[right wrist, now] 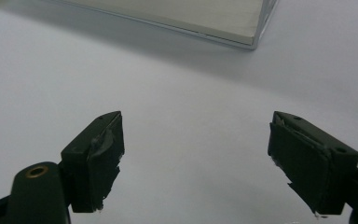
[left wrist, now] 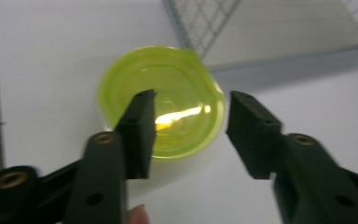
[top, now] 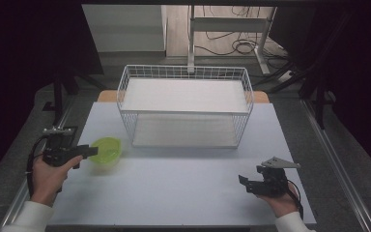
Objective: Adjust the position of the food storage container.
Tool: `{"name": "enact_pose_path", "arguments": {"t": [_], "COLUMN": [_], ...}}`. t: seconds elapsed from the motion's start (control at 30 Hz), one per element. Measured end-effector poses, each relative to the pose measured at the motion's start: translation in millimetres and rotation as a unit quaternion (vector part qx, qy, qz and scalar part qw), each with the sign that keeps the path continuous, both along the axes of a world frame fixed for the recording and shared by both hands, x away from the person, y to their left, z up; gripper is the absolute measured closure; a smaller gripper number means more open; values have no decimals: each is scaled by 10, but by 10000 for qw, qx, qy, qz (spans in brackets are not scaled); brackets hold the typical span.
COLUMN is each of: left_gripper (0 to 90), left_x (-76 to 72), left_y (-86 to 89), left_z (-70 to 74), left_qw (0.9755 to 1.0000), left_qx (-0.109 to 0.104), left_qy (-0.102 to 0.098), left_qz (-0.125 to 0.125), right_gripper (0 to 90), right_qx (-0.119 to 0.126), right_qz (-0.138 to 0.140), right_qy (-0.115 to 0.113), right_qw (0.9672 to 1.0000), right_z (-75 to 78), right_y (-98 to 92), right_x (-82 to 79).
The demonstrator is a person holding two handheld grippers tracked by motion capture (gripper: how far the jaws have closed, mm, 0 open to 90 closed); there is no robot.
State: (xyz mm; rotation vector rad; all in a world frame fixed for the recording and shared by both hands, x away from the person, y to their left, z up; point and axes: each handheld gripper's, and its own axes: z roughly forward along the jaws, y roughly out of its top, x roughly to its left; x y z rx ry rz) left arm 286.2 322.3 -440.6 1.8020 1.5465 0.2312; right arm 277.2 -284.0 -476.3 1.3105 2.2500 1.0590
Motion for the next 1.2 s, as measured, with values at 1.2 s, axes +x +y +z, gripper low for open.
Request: {"name": "enact_pose_path", "arguments": {"t": [1.2], "left_gripper": [900], "left_x": [587], "left_y": [230], "left_z": [-482], "left_qw": [9890], "left_qx": [768], "left_qy": [1209], "left_qz": [365], "right_gripper": [184], "right_qx": [-276], "right_qz": [-120], "right_qy": [129], "right_qw": [9995], "right_z": [-93], "right_y": [-51], "right_x": [48]}}
